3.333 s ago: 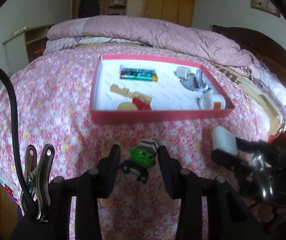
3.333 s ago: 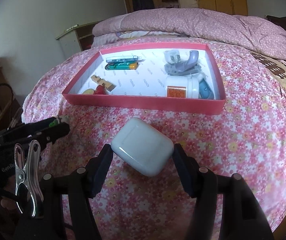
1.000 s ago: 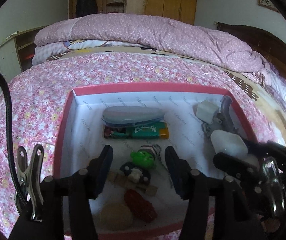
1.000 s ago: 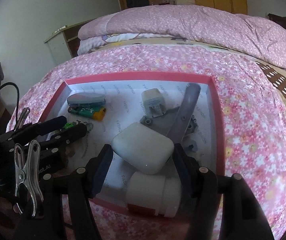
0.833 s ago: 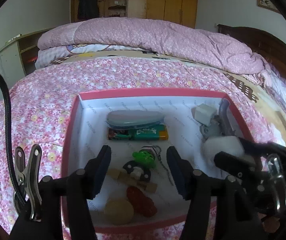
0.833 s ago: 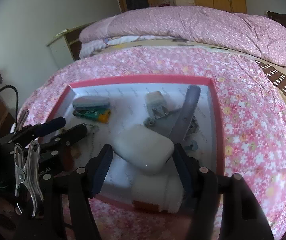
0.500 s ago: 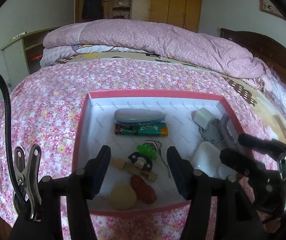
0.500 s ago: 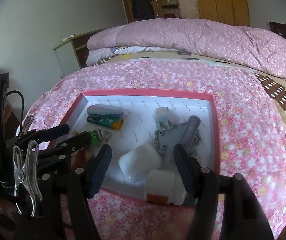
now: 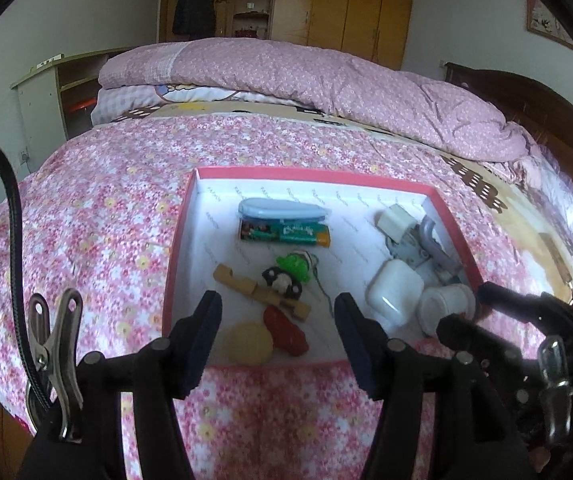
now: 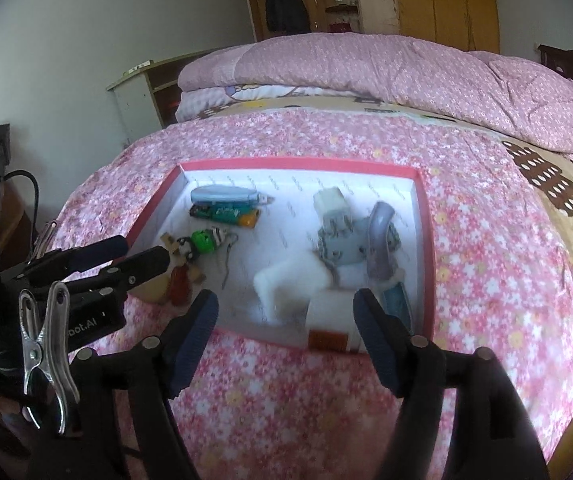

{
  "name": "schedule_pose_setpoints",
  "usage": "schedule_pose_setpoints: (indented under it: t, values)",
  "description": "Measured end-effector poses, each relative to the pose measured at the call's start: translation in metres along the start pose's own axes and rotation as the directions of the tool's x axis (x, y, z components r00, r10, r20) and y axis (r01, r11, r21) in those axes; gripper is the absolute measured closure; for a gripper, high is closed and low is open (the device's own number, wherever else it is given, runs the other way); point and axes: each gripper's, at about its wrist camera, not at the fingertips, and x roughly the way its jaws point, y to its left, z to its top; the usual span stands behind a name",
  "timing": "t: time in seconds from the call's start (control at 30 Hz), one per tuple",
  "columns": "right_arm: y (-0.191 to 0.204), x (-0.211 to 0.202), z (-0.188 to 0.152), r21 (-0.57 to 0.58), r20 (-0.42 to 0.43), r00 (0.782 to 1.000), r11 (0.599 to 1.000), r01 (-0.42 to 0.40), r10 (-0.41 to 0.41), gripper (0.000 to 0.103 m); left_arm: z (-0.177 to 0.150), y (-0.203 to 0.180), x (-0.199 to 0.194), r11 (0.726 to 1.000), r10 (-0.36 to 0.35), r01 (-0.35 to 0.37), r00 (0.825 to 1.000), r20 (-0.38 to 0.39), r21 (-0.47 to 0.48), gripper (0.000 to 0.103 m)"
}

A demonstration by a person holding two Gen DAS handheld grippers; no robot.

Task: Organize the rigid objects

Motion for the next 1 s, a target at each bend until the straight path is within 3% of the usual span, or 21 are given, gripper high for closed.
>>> schedule_pose_setpoints:
  t: [0.57,1.0]
  values:
    - [0.003,-0.031,-0.05,0.041,-0.077,0.996,0.998,0.055,-0.052,0.031,-0.046,-0.007,-0.028,1.0,0.006,-0.006,0.998,-0.066,-0.01,0.041]
    - [-0.004,-0.008,-0.086,0.065,-0.206,0.968,0.985,0.161,-0.145,0.031,-0.086,-0.012,-0.003,0.998,0.052,-0.054,0.98,-0.191,-0.009,0.041]
